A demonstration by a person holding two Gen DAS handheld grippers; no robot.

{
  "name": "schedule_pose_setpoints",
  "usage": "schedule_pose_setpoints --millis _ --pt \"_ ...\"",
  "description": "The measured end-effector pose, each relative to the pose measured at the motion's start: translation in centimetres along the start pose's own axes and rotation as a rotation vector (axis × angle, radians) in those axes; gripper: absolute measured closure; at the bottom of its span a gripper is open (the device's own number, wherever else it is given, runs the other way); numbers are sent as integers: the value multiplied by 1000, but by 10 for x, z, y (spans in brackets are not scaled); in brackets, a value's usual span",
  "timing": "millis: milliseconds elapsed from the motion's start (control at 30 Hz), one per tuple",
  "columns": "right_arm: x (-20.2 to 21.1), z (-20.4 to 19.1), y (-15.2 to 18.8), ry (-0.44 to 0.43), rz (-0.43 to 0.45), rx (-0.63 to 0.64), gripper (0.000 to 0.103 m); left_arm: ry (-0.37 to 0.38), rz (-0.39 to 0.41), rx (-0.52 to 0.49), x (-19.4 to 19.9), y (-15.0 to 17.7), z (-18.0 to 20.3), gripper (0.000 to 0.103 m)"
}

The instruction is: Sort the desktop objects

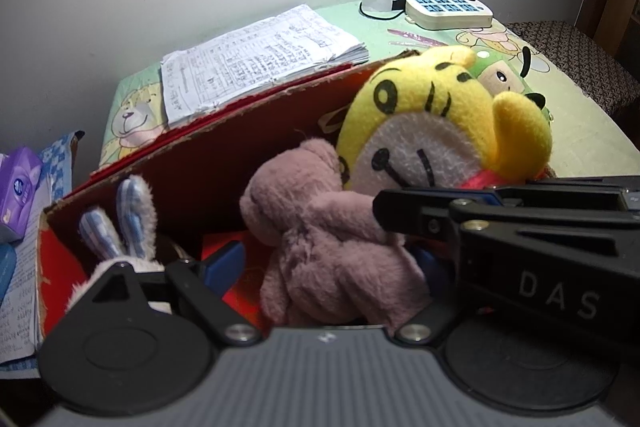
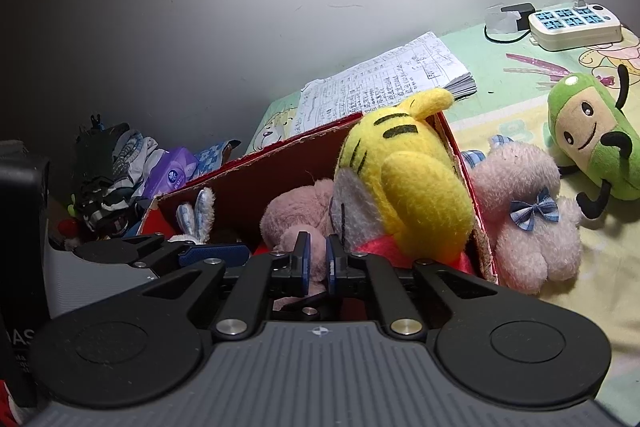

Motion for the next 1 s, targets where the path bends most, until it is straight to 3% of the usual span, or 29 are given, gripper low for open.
schedule_pose_setpoints --millis 1000 --pt "2 4 3 -30 18 15 100 -62 17 -70 0 0 7 8"
Point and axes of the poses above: each gripper's, at about its wrist camera, not at the fingertips, and x roughly against the way its jaws point, z to its right, y to its underside, the point moved 4 cm from there along -x, roughly the way its jaws point, and after that the axes turned 9 degrees about -y, right-handed, at the moved point
